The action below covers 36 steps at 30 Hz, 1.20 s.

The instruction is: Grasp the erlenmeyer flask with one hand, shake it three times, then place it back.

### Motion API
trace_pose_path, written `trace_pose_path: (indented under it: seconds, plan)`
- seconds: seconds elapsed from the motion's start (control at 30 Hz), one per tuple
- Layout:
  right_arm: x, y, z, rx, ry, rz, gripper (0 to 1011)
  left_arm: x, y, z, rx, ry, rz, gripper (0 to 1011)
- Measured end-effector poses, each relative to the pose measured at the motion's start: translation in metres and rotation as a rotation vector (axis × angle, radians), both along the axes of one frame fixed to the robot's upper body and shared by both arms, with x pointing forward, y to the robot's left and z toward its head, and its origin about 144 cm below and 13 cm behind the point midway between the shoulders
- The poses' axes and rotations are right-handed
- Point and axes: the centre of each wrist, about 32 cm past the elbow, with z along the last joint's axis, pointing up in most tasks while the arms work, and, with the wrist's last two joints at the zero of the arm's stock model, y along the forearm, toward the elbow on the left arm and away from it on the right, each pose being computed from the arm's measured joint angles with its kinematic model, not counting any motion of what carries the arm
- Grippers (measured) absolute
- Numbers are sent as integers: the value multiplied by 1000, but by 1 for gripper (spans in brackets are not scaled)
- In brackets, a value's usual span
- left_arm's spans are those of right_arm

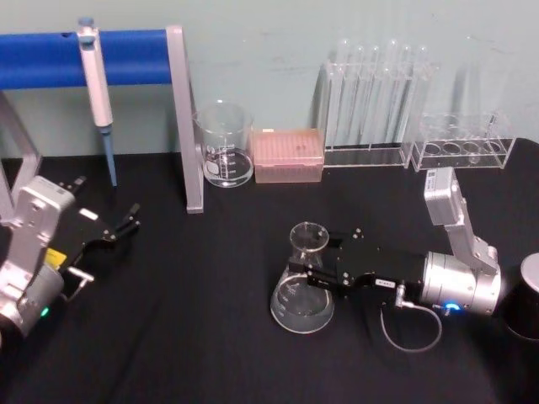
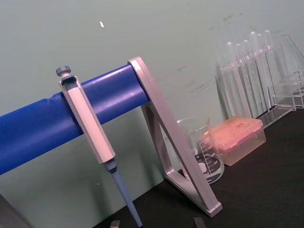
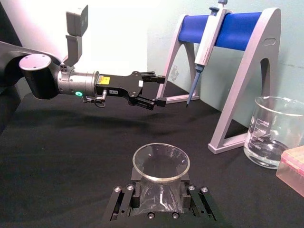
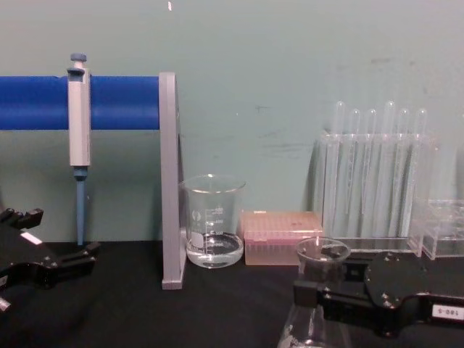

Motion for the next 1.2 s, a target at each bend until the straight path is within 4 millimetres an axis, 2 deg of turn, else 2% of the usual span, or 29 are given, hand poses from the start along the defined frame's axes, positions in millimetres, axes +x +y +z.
trace_pose_path:
  seconds: [0.67, 0.93, 1.2]
  plan:
    - [-4, -1, 6, 24, -11, -44, 457, 0, 0, 0, 0, 0, 0, 1001]
    - [-12, -1, 24, 68, -54, -114, 457, 0, 0, 0, 0, 0, 0, 1001]
    - [-26, -5, 45, 119, -117, -263, 457, 0, 0, 0, 0, 0, 0, 1001]
